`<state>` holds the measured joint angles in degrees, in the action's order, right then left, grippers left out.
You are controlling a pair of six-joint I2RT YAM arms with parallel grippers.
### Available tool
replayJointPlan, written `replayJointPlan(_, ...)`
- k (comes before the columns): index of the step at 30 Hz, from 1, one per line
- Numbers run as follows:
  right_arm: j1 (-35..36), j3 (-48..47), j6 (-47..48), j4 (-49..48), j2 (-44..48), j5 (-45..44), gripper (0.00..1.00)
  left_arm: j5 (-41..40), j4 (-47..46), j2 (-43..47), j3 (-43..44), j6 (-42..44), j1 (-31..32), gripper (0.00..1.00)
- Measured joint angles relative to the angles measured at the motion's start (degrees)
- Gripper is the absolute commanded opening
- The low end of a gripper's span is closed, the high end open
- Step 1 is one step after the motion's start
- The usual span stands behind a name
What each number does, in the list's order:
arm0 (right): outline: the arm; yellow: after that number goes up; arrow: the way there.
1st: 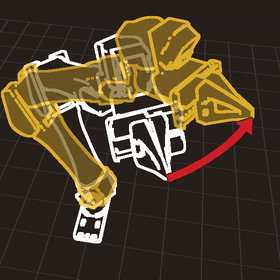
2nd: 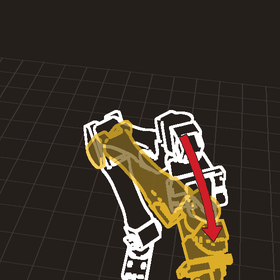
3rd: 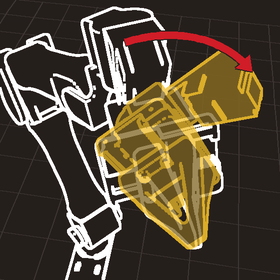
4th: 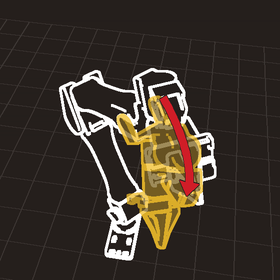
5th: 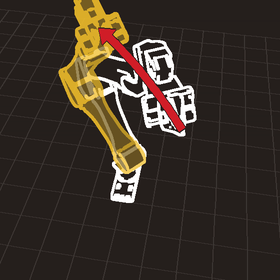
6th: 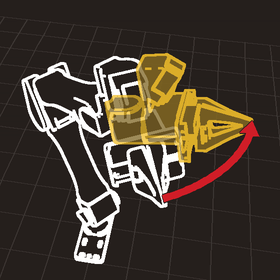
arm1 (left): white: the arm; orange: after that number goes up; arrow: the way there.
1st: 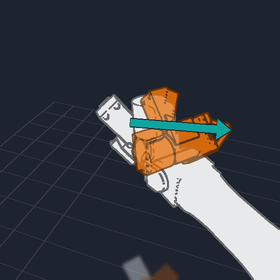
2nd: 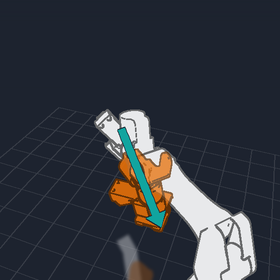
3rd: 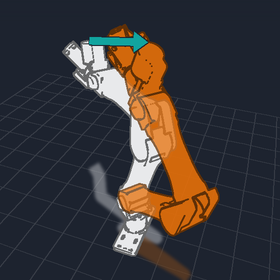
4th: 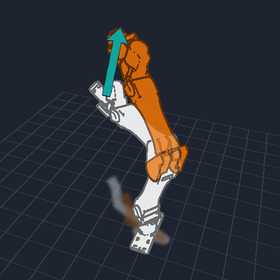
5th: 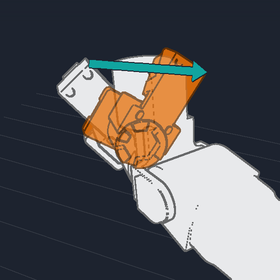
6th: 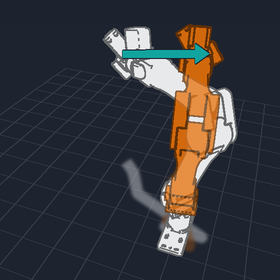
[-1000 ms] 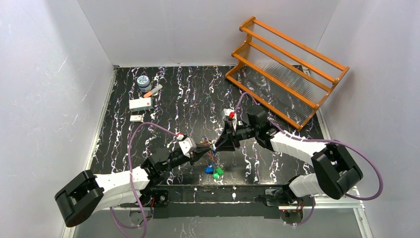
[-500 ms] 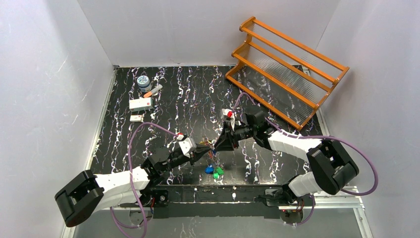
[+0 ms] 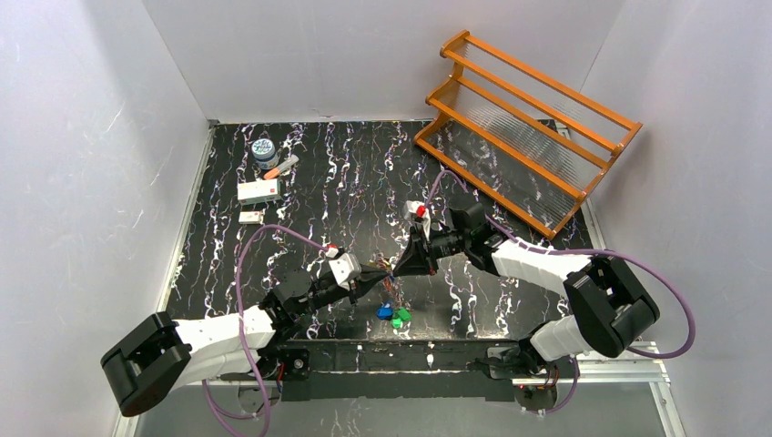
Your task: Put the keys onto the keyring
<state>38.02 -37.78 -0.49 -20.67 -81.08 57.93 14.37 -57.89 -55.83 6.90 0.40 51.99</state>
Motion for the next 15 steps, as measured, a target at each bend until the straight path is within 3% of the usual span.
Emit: replayJointPlan(15, 0.4, -1.4, 6.2, 5.8, -2.3, -0.3, 0.01, -0.1, 1.0, 0.0, 0.0, 0.0, 0.0, 0.00)
